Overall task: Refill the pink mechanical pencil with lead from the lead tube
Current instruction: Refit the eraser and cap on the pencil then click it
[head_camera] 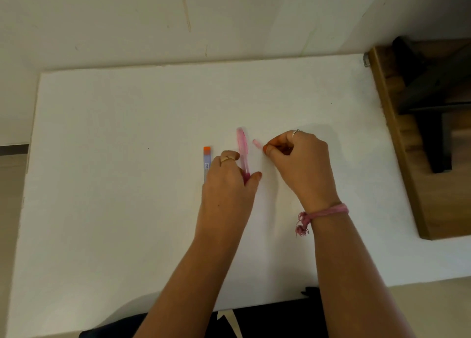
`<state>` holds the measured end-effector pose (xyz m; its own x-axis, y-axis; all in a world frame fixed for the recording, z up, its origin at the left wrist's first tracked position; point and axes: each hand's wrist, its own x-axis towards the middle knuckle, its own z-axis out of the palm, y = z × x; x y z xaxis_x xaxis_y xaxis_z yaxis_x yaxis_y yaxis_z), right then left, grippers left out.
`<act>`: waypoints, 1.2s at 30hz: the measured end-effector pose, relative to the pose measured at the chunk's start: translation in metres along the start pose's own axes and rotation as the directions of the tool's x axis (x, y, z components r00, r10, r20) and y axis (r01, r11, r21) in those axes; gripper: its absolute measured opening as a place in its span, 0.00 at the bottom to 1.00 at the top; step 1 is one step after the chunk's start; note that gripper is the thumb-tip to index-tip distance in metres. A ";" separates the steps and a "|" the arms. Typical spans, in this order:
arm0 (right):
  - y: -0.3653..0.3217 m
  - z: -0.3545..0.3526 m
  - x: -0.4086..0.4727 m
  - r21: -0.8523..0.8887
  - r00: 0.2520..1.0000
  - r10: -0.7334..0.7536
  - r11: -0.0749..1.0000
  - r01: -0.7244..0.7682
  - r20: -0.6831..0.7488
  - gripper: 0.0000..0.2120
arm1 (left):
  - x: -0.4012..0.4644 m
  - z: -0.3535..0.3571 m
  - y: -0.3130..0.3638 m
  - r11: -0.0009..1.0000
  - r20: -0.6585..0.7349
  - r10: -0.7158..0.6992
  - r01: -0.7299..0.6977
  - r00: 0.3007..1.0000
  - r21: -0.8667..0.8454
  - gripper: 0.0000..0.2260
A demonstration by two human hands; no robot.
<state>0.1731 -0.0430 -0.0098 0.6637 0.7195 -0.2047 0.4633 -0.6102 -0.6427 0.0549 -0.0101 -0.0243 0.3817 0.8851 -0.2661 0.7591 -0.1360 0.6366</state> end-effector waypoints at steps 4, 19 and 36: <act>-0.001 -0.004 0.000 0.114 0.999 0.051 0.992 -0.049 -0.009 0.07 | 0.002 -0.009 0.001 0.998 -0.022 0.048 -0.049 0.999 -0.041 0.13; -0.018 -0.029 -0.001 0.936 0.973 0.032 0.267 -0.228 0.228 0.08 | 0.005 -0.033 0.001 0.868 0.035 0.273 -0.231 0.961 -0.440 0.08; -0.014 -0.031 -0.001 0.926 0.967 -0.036 0.298 -0.231 0.253 0.09 | 0.005 -0.035 -0.005 0.873 -0.006 0.311 -0.289 0.950 -0.393 0.09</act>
<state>0.1840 -0.0447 0.0221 0.4764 0.8015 -0.3614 -0.5594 -0.0407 -0.8279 0.0351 0.0105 -0.0035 0.5958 0.8015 -0.0502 0.3456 -0.1994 0.9170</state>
